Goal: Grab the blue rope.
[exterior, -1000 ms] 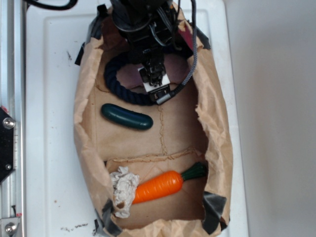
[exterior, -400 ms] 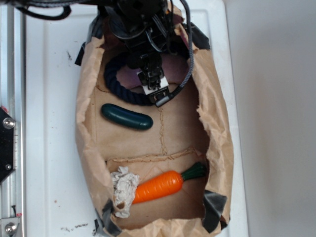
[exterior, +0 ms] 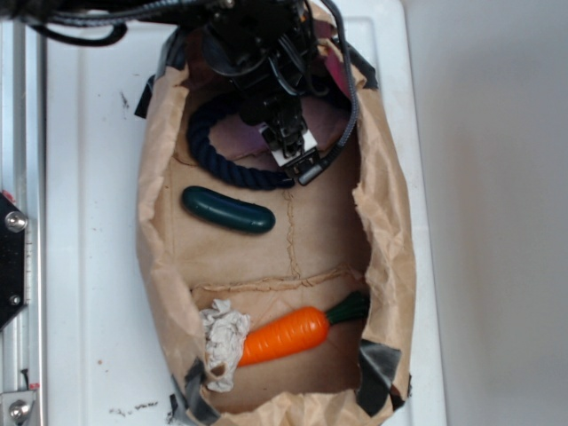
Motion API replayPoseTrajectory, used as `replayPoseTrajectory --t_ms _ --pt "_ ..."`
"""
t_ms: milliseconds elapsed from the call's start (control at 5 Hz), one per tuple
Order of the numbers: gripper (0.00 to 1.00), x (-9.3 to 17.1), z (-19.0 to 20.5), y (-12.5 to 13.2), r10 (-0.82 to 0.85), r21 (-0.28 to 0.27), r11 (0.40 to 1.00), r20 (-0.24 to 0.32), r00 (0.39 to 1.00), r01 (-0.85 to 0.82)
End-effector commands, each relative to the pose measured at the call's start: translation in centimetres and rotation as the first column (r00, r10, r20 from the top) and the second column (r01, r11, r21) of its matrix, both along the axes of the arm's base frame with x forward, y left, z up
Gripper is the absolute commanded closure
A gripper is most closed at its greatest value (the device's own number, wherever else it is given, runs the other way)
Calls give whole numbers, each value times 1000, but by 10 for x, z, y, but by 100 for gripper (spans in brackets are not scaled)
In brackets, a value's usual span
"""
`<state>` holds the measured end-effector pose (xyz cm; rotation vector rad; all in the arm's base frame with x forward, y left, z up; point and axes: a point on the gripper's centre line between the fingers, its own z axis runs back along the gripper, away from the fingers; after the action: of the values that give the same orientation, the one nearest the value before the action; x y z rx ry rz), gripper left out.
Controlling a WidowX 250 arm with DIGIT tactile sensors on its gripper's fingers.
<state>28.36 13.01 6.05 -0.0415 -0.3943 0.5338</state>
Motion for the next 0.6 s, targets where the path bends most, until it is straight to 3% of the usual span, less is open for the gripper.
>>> replayPoseTrajectory --t_ms 0,400 --pt "0 7 20 8 47 76 996 113 992 -56" --pt "0 16 12 16 -19 117 993 144 989 2"
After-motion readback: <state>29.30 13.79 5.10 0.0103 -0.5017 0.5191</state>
